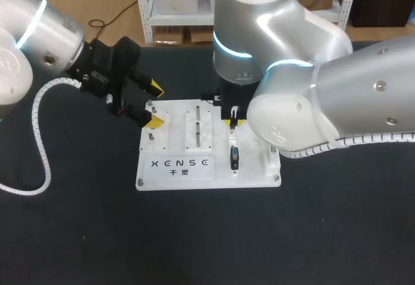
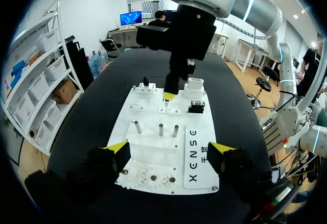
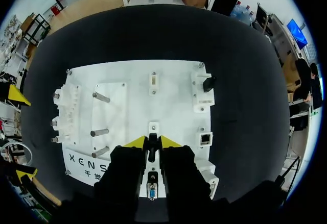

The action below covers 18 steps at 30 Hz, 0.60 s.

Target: Insert the USB connector, Ethernet cable, and multi-pin plug into their matching sockets one by one.

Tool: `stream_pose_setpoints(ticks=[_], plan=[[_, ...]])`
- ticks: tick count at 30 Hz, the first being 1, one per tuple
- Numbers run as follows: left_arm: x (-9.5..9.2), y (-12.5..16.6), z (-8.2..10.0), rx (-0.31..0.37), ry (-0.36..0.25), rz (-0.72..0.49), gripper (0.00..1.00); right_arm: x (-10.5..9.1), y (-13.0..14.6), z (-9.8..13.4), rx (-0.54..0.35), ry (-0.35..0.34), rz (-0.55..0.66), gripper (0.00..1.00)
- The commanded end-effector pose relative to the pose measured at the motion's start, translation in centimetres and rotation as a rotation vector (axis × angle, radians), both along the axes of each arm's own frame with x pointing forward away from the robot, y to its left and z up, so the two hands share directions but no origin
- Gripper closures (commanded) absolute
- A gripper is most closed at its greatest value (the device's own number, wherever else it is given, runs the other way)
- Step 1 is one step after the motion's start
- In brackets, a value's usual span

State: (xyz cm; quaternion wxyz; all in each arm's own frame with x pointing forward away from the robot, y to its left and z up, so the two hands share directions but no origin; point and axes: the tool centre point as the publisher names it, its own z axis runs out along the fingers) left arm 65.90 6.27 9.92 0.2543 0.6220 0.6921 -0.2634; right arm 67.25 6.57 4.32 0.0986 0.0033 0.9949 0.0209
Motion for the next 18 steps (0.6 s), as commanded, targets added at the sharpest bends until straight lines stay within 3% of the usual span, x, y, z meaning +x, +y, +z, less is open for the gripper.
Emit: stream_pose_setpoints(ticks=[1, 11, 18], plan=[[0.1, 0.0, 0.0, 0.004, 0.003, -0.002, 0.0, -0.7, -1.6, 0.6, 0.008, -0.031, -0.009, 1.0], [0.1, 0.0, 0.0, 0.004, 0.003, -0.002, 0.0, -1.3, -5.0, 0.4, -0.019, -0.034, -0.049, 1.0], [0.1, 0.0, 0.0, 0.004, 0.003, -0.002, 0.0, -1.3, -6.0, 0.0, -0.033, -0.035, -0.067, 1.0]])
